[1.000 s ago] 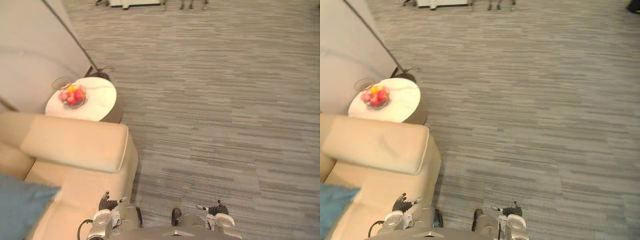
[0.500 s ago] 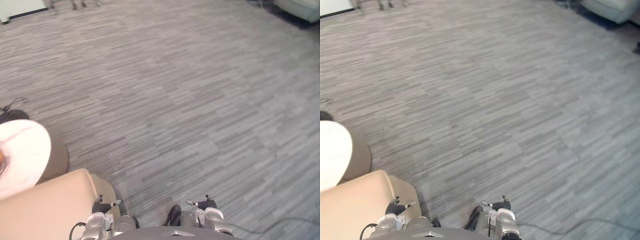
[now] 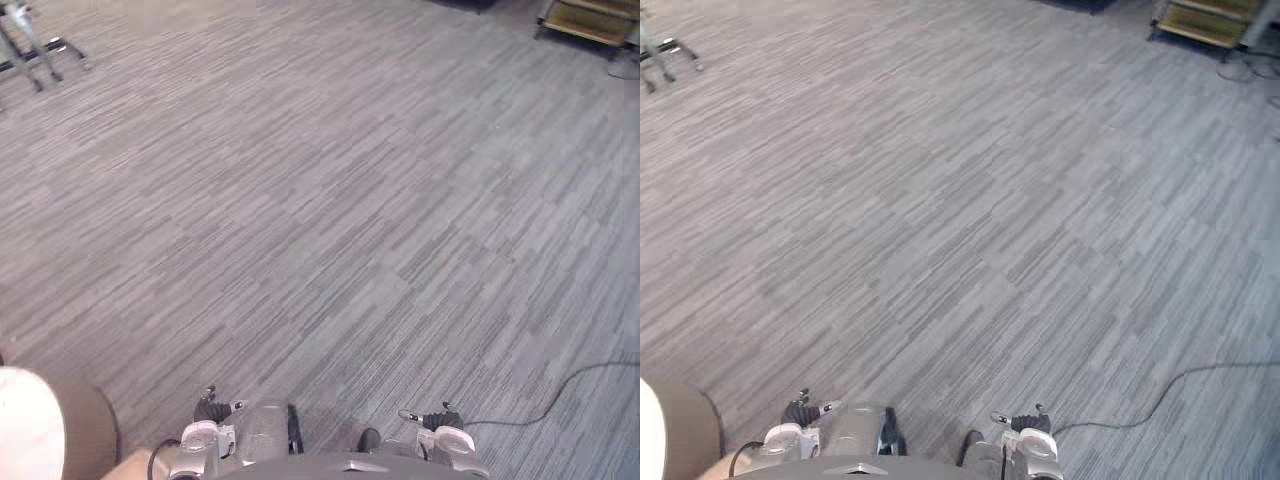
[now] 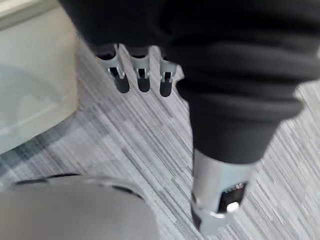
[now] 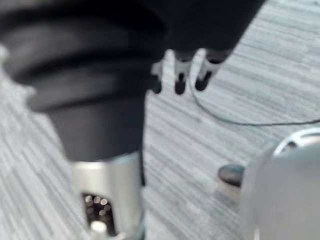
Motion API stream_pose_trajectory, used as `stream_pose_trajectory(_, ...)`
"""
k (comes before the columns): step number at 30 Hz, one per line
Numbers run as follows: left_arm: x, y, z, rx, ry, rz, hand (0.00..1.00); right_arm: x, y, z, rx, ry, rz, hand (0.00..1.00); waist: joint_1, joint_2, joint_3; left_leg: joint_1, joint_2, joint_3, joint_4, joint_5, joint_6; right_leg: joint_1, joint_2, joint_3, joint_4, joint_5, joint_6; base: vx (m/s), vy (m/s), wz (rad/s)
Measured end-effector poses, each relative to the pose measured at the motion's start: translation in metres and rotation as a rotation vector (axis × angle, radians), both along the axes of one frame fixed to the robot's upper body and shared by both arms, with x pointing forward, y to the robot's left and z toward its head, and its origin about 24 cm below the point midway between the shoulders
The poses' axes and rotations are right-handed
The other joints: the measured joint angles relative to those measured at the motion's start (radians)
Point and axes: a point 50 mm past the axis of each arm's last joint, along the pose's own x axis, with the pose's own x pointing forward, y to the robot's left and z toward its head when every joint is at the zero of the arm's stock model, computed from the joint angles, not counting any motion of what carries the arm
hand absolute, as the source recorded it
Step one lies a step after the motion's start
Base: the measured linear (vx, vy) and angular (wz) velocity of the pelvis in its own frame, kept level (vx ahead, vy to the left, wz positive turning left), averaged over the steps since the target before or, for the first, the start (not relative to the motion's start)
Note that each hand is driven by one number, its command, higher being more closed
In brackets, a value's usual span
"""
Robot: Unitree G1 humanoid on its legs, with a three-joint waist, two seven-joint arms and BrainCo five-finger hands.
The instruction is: Pick up cushions and gather them together orderly.
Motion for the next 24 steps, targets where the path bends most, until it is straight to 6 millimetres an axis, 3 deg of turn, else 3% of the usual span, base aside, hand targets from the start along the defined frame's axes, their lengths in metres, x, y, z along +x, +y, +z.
stream_pose_trajectory(1,-0.002,0.0,-0.001,-0.001,0.005,-0.001,0.0,-0.001,0.0,0.0,-0.001,0.002,-0.001,0.0,0.0,0.007,0.001,0.003,0.001,-0.021,-0.081,0.02,-0.016,0.004,0.002,0.016,0.0,-0.006,0.01,0.28,0.3,-1.27)
stream_pose_trajectory(2,-0.01,-0.002,-0.004,-0.009,0.03,0.001,0.0,-0.003,-0.002,0.0,-0.001,0.004,-0.01,0.0,0.008,0.02,-0.003,0.031,-0.003,0.003,-0.134,0.102,0.023,0.025,0.005,0.073,-0.003,-0.005,0.042,0.34,0.237,-0.9)
stream_pose_trajectory(3,-0.013,0.005,-0.004,0.011,0.042,-0.001,0.0,-0.007,0.004,-0.003,0.017,0.014,-0.015,0.0,0.0,-0.014,-0.016,0.058,-0.033,0.039,-0.175,0.087,0.031,0.028,-0.019,0.122,-0.014,-0.004,0.045,0.39,0.207,-0.72)
stream_pose_trajectory(6,-0.014,0.011,-0.004,0.022,0.045,0.011,0.0,-0.016,0.009,-0.007,0.047,0.027,-0.059,0.0,0.008,-0.059,-0.031,0.079,-0.079,0.082,-0.177,0.046,0.077,0.013,-0.052,0.167,0.045,-0.048,0.069,0.4,0.135,-0.28)
stream_pose_trajectory(8,-0.02,0.01,-0.005,0.021,0.062,0.015,0.0,-0.014,0.009,-0.006,0.047,0.019,-0.063,0.0,0.014,-0.064,-0.033,0.115,-0.089,0.118,-0.175,0.011,0.093,-0.039,-0.076,0.204,0.191,-0.079,0.117,0.35,0.131,-0.51)
stream_pose_trajectory(9,-0.023,0.011,-0.006,0.022,0.068,0.016,0.0,-0.011,0.008,-0.003,0.041,-0.002,-0.061,0.0,0.018,-0.069,-0.031,0.174,-0.095,0.156,-0.182,-0.016,0.102,-0.134,-0.094,0.237,0.452,-0.082,0.154,0.29,0.112,-0.51)
stream_pose_trajectory(12,-0.024,0.015,-0.005,0.035,0.074,0.01,0.0,-0.006,0.011,0.001,0.041,-0.036,-0.05,0.0,-0.007,-0.089,-0.022,0.268,-0.113,0.17,-0.19,-0.048,0.118,-0.265,-0.121,0.241,0.832,-0.019,0.226,0.38,0.036,-0.12)
stream_pose_trajectory(13,-0.019,0.016,-0.003,0.04,0.056,0.008,0.0,-0.001,0.013,0.003,0.044,-0.058,-0.045,0.0,-0.023,-0.103,-0.027,0.324,-0.109,0.169,-0.211,-0.051,0.121,-0.345,-0.126,0.189,0.978,-0.021,0.177,0.32,-0.042,0.07)
stream_pose_trajectory(16,-0.013,0.012,-0.001,0.032,0.035,0.007,0.0,0.003,0.012,0.006,0.036,-0.078,-0.042,0.0,-0.031,-0.084,-0.017,0.409,-0.083,0.174,-0.274,-0.055,0.111,-0.405,-0.142,0.077,0.981,-0.054,0.101,0.37,-0.083,-0.07)
stream_pose_trajectory(18,-0.01,0.011,0.0,0.031,0.023,0.009,0.0,0.008,0.013,0.008,0.038,-0.094,-0.044,0.0,-0.037,-0.089,-0.01,0.492,-0.051,0.183,-0.329,-0.06,0.089,-0.443,-0.152,-0.025,0.85,-0.091,0.05,0.44,-0.141,-0.21)
stream_pose_trajectory(20,-0.01,0.007,-0.001,0.022,0.024,0.008,0.0,0.012,0.015,0.009,0.042,-0.113,-0.041,0.0,-0.06,-0.094,-0.009,0.562,-0.018,0.189,-0.371,-0.06,0.089,-0.49,-0.15,-0.084,0.615,-0.072,0.032,0.48,-0.255,-0.14)
stream_pose_trajectory(21,-0.01,0.005,-0.001,0.016,0.024,0.005,0.0,0.015,0.015,0.01,0.042,-0.119,-0.038,0.0,-0.067,-0.095,-0.009,0.579,-0.013,0.19,-0.385,-0.059,0.088,-0.504,-0.147,-0.081,0.516,-0.039,0.036,0.51,-0.306,0.03)
stream_pose_trajectory(22,-0.009,0.002,-0.001,0.01,0.022,-0.006,0.0,0.017,0.015,0.01,0.043,-0.115,-0.032,0.0,-0.075,-0.103,-0.008,0.605,-0.015,0.182,-0.405,-0.055,0.069,-0.508,-0.134,-0.049,0.317,0.049,0.042,0.53,-0.316,0.09)
stream_pose_trajectory(23,-0.009,0.003,-0.001,0.015,0.02,-0.011,0.0,0.016,0.016,0.009,0.047,-0.111,-0.029,0.0,-0.079,-0.116,-0.007,0.62,-0.024,0.173,-0.416,-0.052,0.038,-0.493,-0.129,-0.03,0.227,0.176,0.035,0.55,-0.305,-0.05)
stream_pose_trajectory(24,-0.007,-0.002,-0.002,0.003,0.019,-0.012,0.0,0.019,0.014,0.01,0.042,-0.11,-0.021,0.0,-0.07,-0.094,-0.007,0.644,-0.001,0.156,-0.416,-0.054,0.016,-0.473,-0.098,-0.031,0.21,0.29,-0.025,0.61,-0.345,-0.47)
